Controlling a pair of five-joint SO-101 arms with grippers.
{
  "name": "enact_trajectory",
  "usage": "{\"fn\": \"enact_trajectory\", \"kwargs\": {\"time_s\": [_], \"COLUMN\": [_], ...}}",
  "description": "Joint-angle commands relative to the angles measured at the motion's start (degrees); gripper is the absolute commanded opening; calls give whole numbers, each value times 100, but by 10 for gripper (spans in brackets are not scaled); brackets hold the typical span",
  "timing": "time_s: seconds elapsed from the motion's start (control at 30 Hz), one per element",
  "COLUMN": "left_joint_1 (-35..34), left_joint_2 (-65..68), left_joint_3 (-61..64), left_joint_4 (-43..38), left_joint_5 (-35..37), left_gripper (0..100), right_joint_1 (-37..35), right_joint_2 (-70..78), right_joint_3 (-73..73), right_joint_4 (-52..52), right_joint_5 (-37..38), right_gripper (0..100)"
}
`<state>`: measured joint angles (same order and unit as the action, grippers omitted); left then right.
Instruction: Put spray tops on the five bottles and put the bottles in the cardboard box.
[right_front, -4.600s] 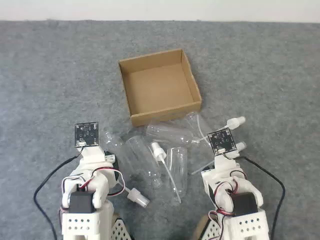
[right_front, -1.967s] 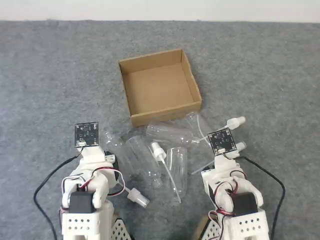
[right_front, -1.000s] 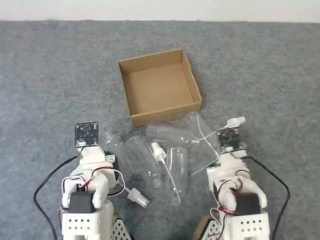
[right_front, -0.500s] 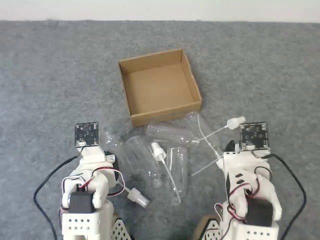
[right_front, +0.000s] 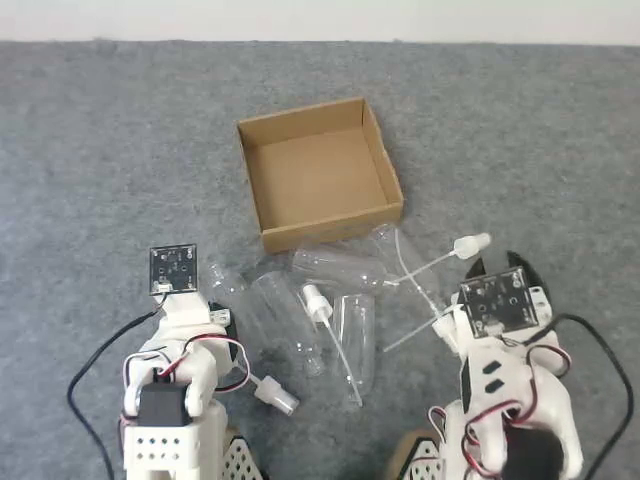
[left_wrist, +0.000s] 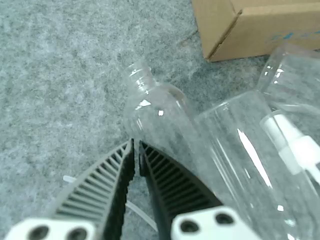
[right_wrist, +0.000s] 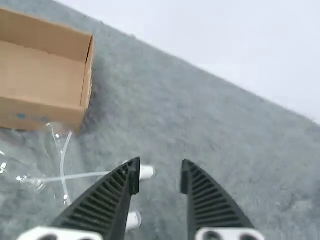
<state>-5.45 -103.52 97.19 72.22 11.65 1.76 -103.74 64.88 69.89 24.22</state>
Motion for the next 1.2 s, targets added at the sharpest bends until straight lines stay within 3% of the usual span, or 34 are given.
{"fn": "enact_trajectory", "kwargs": {"time_s": [0.0,0.33,0.53,0.8,1.17], "left_joint_1": [9,9,9,9,9], "left_joint_2": [-70,-70,-70,-70,-70], "left_joint_3": [-66,-66,-66,-66,-66], "left_joint_4": [9,9,9,9,9], "left_joint_5": [26,26,26,26,26], "left_gripper": [12,12,12,12,12], "right_joint_1": [-136,-734,-1130,-1613,-1666], "right_joint_2": [321,2879,4312,6334,8963], "right_joint_3": [-554,-1653,-2119,-3068,-4721], "right_joint_4": [-84,-57,-57,-110,-110], "right_joint_5": [88,88,53,9,-308], "right_gripper": [133,139,240,234,236]}}
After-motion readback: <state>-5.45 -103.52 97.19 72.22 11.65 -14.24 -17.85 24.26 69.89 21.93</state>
